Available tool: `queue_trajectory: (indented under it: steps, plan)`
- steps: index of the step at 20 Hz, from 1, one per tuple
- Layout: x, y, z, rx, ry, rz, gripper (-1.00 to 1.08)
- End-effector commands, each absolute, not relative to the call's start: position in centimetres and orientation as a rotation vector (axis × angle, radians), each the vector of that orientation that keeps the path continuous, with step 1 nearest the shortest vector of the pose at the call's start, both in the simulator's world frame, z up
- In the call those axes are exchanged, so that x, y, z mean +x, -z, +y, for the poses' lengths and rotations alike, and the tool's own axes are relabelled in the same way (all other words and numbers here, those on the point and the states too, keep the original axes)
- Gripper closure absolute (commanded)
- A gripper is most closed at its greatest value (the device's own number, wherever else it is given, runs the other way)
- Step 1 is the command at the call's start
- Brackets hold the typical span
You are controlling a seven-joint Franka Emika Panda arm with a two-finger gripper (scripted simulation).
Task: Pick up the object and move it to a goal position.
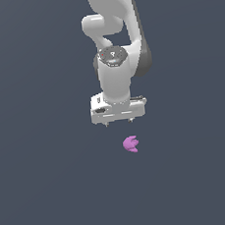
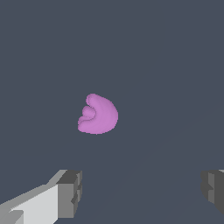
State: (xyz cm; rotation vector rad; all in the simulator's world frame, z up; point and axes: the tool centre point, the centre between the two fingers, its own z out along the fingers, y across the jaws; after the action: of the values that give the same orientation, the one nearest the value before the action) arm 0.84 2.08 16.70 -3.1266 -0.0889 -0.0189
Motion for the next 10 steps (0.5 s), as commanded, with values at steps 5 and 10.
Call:
queue_trajectory:
  steps: [5,10]
  plan:
    - [0.86,-16.59,2.37,-3.124,0.018,-0.094,-0.92]
    - [1.31,-15.87,2.81,-3.125,0.015,-0.042,-0.92]
